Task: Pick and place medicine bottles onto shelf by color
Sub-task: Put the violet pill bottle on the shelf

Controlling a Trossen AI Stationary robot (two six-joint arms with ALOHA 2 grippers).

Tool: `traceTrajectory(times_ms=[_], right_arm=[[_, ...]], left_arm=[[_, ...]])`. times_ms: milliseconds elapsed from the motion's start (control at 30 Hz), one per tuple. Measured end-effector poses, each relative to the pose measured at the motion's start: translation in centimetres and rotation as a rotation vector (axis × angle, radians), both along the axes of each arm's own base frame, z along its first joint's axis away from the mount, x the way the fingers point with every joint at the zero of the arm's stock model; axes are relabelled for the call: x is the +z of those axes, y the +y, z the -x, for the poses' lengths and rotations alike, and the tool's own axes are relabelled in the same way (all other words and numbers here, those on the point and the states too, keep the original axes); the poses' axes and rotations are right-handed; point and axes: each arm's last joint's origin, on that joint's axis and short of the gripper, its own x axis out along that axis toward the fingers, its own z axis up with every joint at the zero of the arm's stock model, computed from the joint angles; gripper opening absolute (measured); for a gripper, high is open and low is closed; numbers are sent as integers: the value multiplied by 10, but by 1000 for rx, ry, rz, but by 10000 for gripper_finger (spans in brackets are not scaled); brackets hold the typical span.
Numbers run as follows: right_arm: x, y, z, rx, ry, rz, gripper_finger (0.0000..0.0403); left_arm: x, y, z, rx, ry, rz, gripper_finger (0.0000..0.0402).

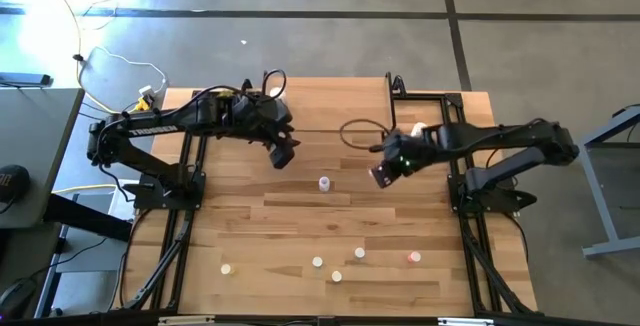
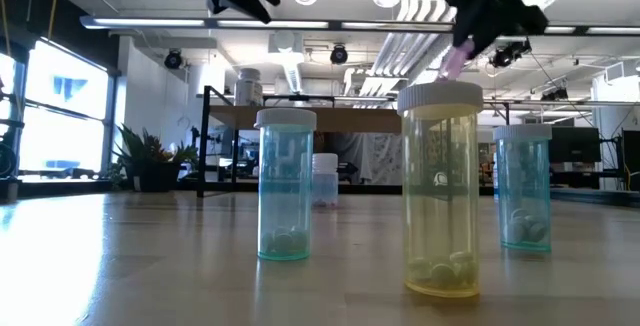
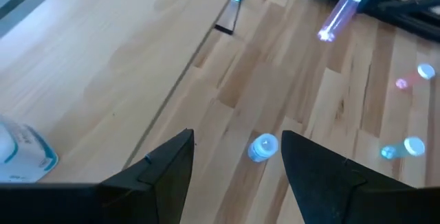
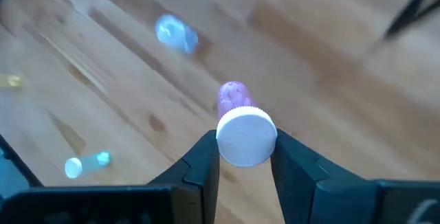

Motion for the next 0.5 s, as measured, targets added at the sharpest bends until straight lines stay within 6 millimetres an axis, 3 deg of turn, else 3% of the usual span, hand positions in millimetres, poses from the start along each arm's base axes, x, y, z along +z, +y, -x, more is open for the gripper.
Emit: traceTrajectory(times_ms=[233, 500], right_arm=[[39, -36, 3, 81, -56, 182, 94], [92, -85, 21, 144, -98, 464, 94]], left_arm=[[0, 9, 3, 81, -22, 42, 207], [0, 12, 4, 145, -45, 87, 207]])
